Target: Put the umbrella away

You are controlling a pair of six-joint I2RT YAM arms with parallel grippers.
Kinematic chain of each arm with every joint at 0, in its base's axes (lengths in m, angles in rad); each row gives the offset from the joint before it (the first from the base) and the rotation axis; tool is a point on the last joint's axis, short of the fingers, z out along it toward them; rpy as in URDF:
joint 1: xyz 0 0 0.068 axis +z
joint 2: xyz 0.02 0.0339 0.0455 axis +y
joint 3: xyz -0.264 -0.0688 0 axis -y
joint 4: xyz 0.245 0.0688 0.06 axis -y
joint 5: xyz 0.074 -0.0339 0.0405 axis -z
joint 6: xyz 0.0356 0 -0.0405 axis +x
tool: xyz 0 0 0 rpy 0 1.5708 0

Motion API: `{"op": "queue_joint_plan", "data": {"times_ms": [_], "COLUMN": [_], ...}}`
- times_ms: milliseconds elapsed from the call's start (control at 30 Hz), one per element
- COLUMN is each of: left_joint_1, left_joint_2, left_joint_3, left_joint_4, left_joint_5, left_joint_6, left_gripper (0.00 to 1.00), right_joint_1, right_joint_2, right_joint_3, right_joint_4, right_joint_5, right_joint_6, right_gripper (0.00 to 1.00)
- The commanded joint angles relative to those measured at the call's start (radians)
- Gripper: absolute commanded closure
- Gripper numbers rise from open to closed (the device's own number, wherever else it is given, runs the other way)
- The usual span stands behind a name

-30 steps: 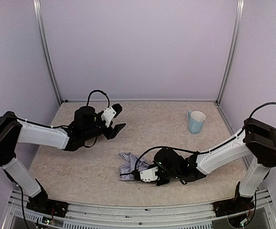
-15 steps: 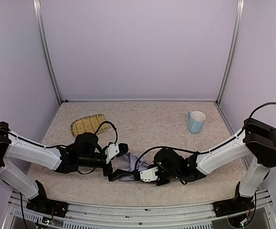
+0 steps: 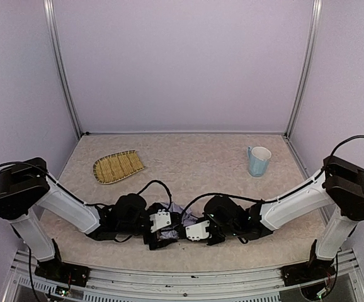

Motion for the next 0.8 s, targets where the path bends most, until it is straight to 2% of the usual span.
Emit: {"op": "queue_joint_plan", "data": {"times_ms": [0, 133, 233, 333, 433, 500, 600, 767], "left_joint_1": [-0.027, 0.027, 0.052, 0.092, 0.117, 0.12, 0.121, 0.108], "left_joint_2": [-0.136, -0.31, -0.34, -0.235, -0.132, -0.097, -0.03, 0.091], "left_joint_3": [-0.046, -0.082, -0.128, -0.093, 0.009, 0.021, 0.022, 0.104], "left_joint_4": [0.084, 0.005, 0.089, 0.103, 0.012, 0.02, 0.055, -0.113], "left_joint_5": [0.003, 0.242, 0.163, 0.136, 0.234, 0.288, 0.279, 0.34], "left_joint_6": [0.062, -0.037, -0.054, -0.019, -0.024, -0.027, -0.006, 0.014], "left_gripper": [0.04, 0.03, 0.01, 0.01, 0.01, 0.01, 0.01, 0.02], "right_joint_1": [0.009, 0.009, 0.007, 0.007, 0.006, 0.006, 0.006, 0.003], "right_joint_2": [0.042, 0.034, 0.034, 0.039, 0.046, 0.045, 0.042, 0.042], "right_joint_3": [-0.064, -0.068, -0.069, -0.063, -0.057, -0.06, -0.064, -0.058], "right_joint_4": [-0.255, -0.256, -0.256, -0.25, -0.252, -0.255, -0.255, -0.255], "right_joint_5": [-0.034, -0.045, -0.042, -0.046, -0.044, -0.043, -0.05, -0.031], "right_joint_6": [-0.006, 0.002, 0.0, -0.006, -0.007, -0.003, -0.001, 0.001], "right_gripper": [1.0, 1.0, 1.0, 1.0, 1.0, 1.0, 1.0, 1.0]}}
